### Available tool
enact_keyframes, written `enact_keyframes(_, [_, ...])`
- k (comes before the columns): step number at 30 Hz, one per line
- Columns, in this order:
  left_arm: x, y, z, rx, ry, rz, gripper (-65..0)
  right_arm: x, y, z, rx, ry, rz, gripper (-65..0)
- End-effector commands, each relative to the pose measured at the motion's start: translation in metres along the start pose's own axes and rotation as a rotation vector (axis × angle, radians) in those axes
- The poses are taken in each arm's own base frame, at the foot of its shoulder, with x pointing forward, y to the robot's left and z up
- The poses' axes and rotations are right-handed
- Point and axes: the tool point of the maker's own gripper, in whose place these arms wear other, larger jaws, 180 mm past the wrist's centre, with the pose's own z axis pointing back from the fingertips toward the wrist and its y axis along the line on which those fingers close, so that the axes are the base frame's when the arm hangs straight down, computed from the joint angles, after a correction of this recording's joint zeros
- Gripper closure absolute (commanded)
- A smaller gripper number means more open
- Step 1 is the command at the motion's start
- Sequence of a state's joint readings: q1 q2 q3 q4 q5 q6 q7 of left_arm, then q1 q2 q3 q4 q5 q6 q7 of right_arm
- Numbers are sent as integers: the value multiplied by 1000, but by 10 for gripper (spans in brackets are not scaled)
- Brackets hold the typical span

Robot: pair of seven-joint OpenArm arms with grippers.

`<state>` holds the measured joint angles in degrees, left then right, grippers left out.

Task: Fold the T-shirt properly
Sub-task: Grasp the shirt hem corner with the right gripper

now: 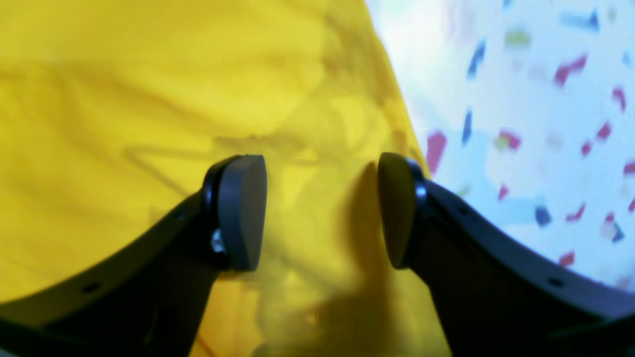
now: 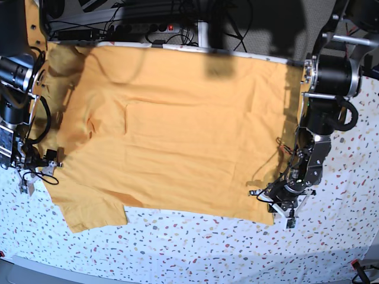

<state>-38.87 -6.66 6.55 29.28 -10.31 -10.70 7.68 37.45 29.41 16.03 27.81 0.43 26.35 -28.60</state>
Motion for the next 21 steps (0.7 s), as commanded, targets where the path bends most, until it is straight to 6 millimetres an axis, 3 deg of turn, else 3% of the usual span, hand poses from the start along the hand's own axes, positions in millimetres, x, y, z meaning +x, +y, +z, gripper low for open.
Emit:
enact_keyframes(1, [34, -2, -1, -8, -79, -7, 0, 26, -18, 10, -39, -66, -1, -356])
enact_keyframes(6, [34, -2, -1, -8, -79, -7, 0, 1, -21, 5, -47, -23, 8, -351])
enact_keyframes(12, [35, -2, -1, -7, -80, -7, 0, -36, -12, -1, -3, 57, 35, -27])
enact_keyframes(15, [35, -2, -1, -7, -82, -8, 0, -30, -5, 1, 36, 41, 25, 0])
enact_keyframes(21, [39, -2, -1, -8, -91, -9, 0, 4, 6, 16, 84, -28, 72, 0])
